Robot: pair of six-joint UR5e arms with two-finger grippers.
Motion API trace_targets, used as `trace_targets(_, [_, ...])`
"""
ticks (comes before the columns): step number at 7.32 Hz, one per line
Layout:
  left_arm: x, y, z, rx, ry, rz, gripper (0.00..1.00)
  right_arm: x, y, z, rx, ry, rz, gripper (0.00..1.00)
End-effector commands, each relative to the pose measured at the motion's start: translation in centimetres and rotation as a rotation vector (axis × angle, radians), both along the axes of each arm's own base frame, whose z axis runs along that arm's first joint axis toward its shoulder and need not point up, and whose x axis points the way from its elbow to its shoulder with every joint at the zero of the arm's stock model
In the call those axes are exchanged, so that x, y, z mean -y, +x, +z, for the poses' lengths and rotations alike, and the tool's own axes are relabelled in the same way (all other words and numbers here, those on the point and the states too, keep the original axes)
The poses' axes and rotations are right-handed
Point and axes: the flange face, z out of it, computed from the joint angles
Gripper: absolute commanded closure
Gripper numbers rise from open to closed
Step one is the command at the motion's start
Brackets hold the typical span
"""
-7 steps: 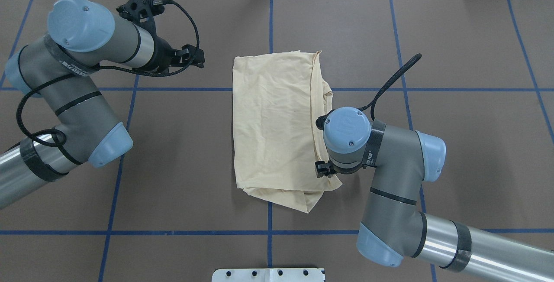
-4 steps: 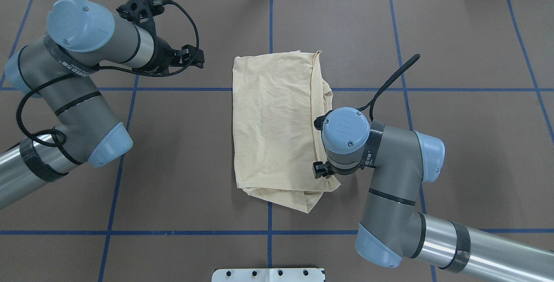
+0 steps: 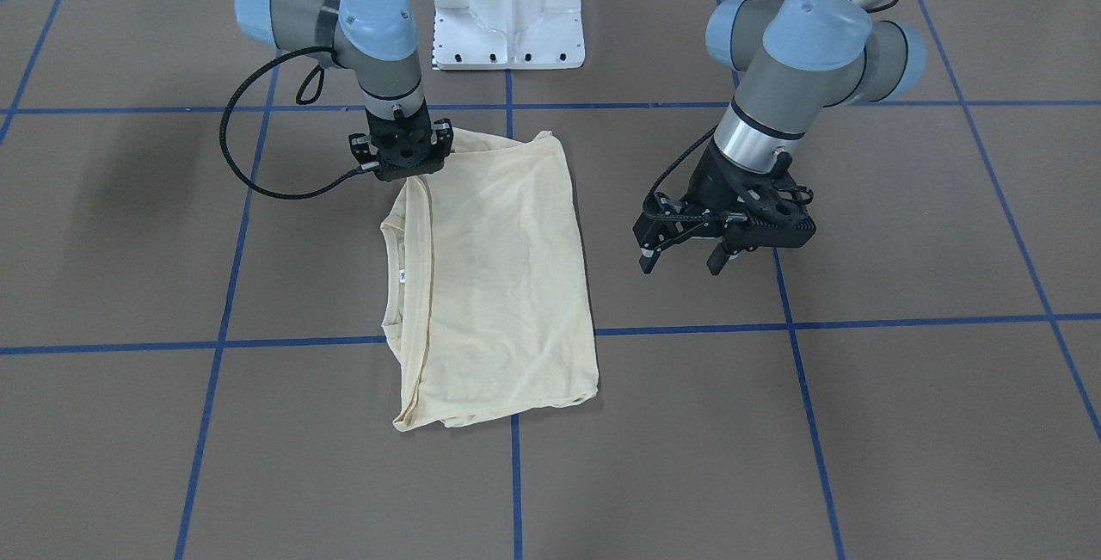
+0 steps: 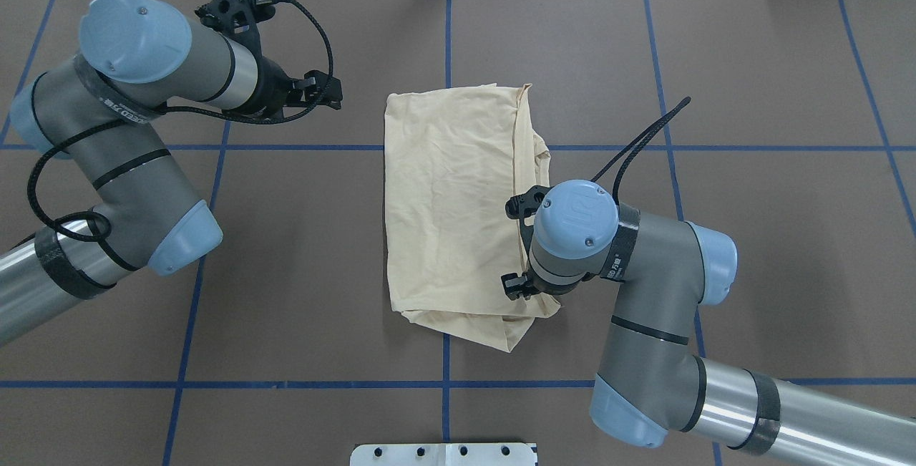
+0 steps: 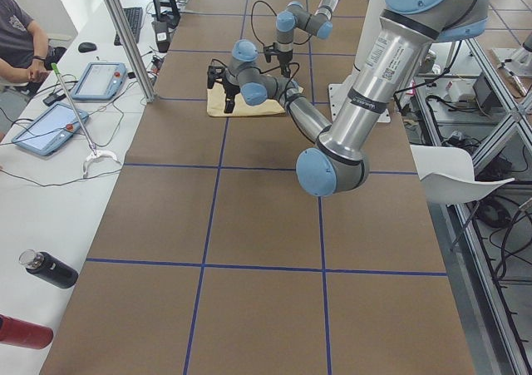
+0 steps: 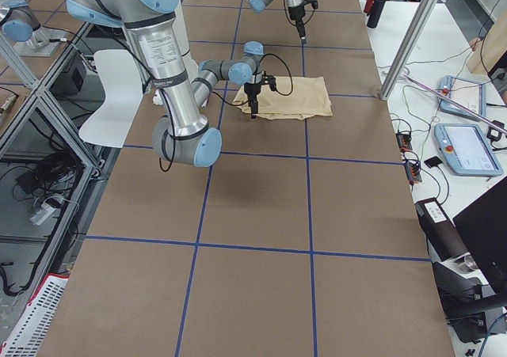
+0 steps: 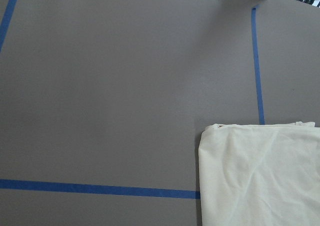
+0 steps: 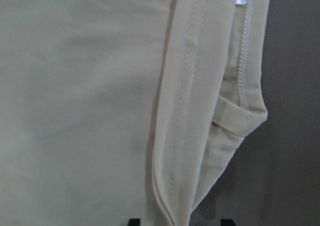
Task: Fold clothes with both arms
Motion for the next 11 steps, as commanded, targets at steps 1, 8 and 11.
trace_targets(1, [0.0,0.0,0.0,0.0,-0.002,-0.001,0.0,-0.1,0.3,0.9,-0.004,0.005,-0.01,0.7])
trace_targets(8, [0.1,0.1,0.6,0.007,-0.007,0.0,0.0,-0.5,1.7,-0.2,0.025,0.017,-0.006,1.0])
trace_targets(11, [0.1,0.3,0.7,0.01,-0.009,0.001,0.0,-1.5,3.4,2.6,-0.009,-0.005,0.003,1.0])
